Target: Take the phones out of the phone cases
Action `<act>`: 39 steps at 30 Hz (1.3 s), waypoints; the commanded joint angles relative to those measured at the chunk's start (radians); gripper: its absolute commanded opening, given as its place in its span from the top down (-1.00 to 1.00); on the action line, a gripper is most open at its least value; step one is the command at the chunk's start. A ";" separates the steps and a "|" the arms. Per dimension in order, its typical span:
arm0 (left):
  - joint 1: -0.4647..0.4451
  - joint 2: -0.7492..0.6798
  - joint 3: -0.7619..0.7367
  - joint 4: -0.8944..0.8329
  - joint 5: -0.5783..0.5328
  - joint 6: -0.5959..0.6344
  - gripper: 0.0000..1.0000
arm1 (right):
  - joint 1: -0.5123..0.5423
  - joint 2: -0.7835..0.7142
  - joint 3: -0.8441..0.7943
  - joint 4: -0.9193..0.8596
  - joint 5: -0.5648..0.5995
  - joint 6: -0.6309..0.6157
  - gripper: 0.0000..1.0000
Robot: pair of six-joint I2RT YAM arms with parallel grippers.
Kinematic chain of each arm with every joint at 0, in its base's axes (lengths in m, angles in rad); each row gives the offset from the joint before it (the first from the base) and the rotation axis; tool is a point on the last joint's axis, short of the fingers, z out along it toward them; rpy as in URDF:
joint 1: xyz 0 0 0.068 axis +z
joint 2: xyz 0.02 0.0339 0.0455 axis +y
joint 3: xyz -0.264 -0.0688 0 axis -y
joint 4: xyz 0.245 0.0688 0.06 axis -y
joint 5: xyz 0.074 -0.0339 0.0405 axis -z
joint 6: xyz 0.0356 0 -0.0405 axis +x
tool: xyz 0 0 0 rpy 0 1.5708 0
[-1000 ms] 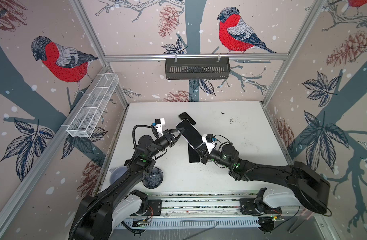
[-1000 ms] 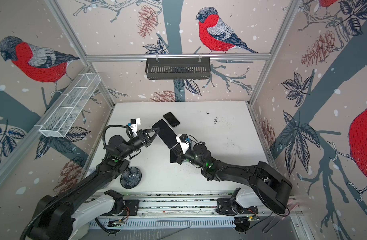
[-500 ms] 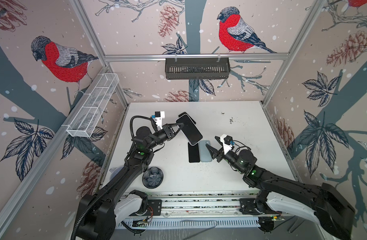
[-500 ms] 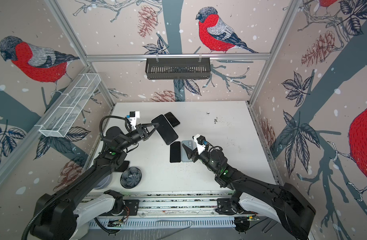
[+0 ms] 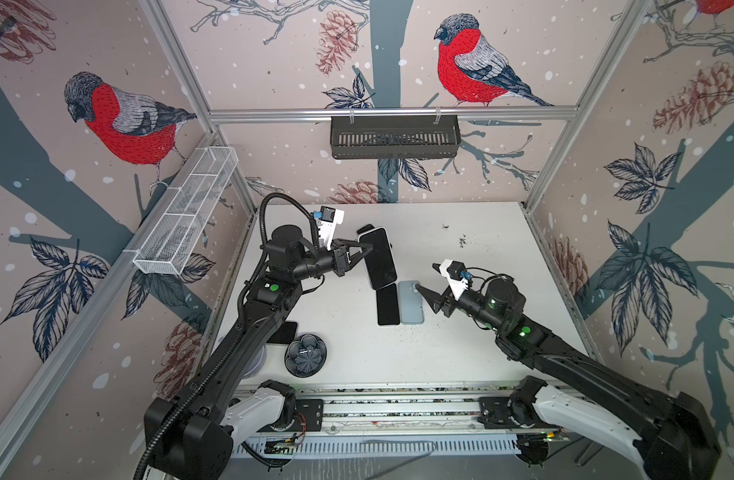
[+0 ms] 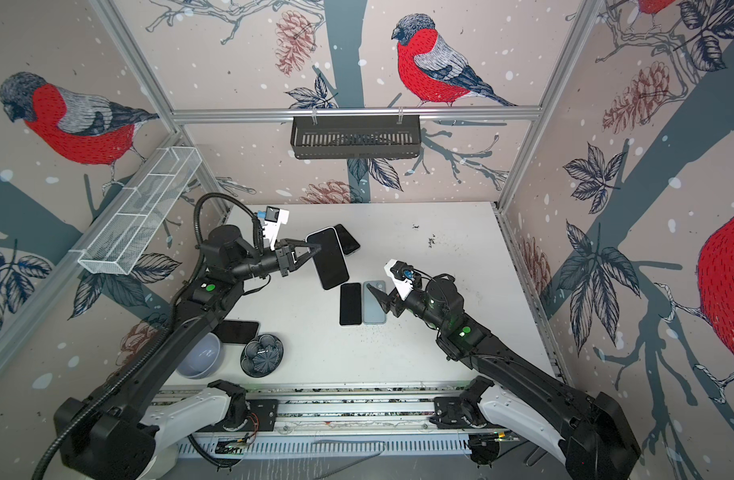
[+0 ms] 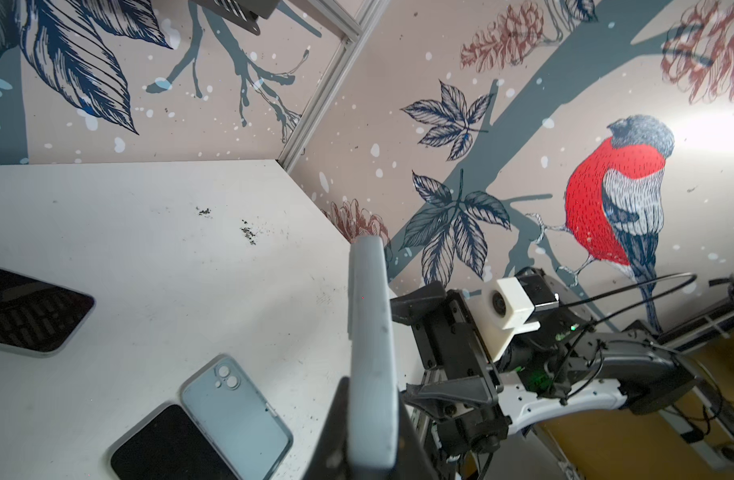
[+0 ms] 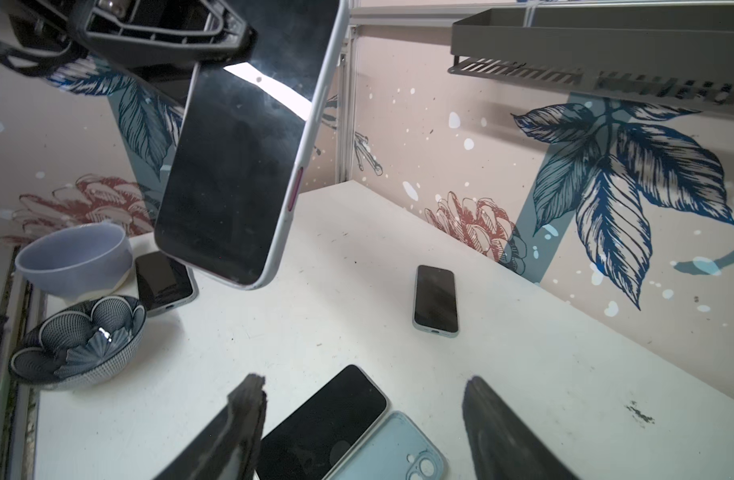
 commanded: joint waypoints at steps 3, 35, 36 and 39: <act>0.002 -0.028 0.018 -0.125 0.077 0.270 1.00 | -0.020 -0.001 0.033 -0.092 -0.085 -0.100 -0.52; -0.029 -0.161 -0.151 0.066 0.219 0.352 1.00 | 0.016 0.286 0.278 -0.347 -0.564 -0.352 -0.36; -0.032 -0.159 -0.151 0.065 0.219 0.355 1.00 | 0.017 0.294 0.285 -0.353 -0.564 -0.354 -0.36; -0.037 -0.157 -0.149 0.058 0.212 0.364 1.00 | 0.019 0.317 0.305 -0.369 -0.581 -0.364 -0.31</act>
